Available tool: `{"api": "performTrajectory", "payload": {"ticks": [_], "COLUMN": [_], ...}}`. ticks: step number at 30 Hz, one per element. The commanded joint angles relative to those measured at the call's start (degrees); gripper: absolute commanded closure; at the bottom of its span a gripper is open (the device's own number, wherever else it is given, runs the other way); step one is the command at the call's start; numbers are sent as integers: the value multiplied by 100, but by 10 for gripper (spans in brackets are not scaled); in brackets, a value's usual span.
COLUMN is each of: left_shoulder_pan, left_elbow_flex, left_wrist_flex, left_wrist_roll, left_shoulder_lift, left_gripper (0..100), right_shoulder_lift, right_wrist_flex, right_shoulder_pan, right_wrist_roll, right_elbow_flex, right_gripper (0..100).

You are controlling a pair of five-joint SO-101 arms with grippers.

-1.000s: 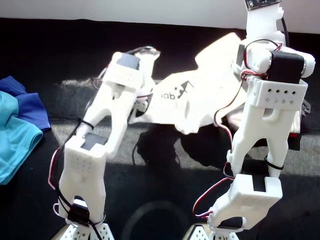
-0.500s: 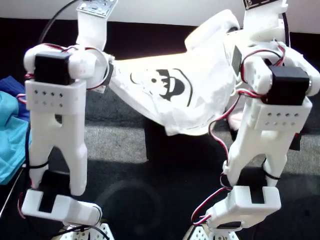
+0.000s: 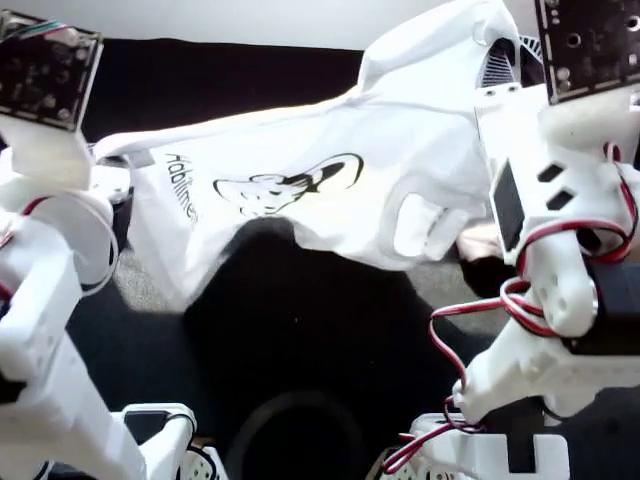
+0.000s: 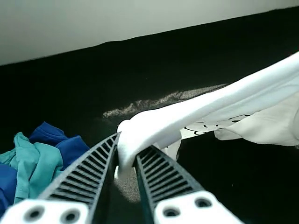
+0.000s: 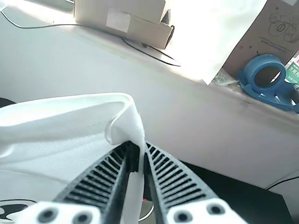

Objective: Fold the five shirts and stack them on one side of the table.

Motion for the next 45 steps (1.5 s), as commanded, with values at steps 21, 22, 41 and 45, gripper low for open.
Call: {"api": "performTrajectory", "payload": {"ticks": [21,22,41,45], "left_shoulder_pan": [-365,-365,-1015,-1015], "left_elbow_flex": [699,699,725,725], "left_wrist_flex": [-9,-9,9,-9], "left_wrist_roll": [-185,-185,-176,-185], "left_shoulder_lift": [-1736,-1780,-2941,-2932], "left_gripper": [991,991,991,991], "right_shoulder_lift": [-1974,-1974,-2862,-2800], "right_wrist_flex": [-831,-831,-778,-778], "right_shoulder_pan": [-31,-31,-31,-31], "right_wrist_roll": [62,62,62,35], "right_elbow_flex": [-110,-136,-101,-84], "right_gripper": [992,992,992,992]}}
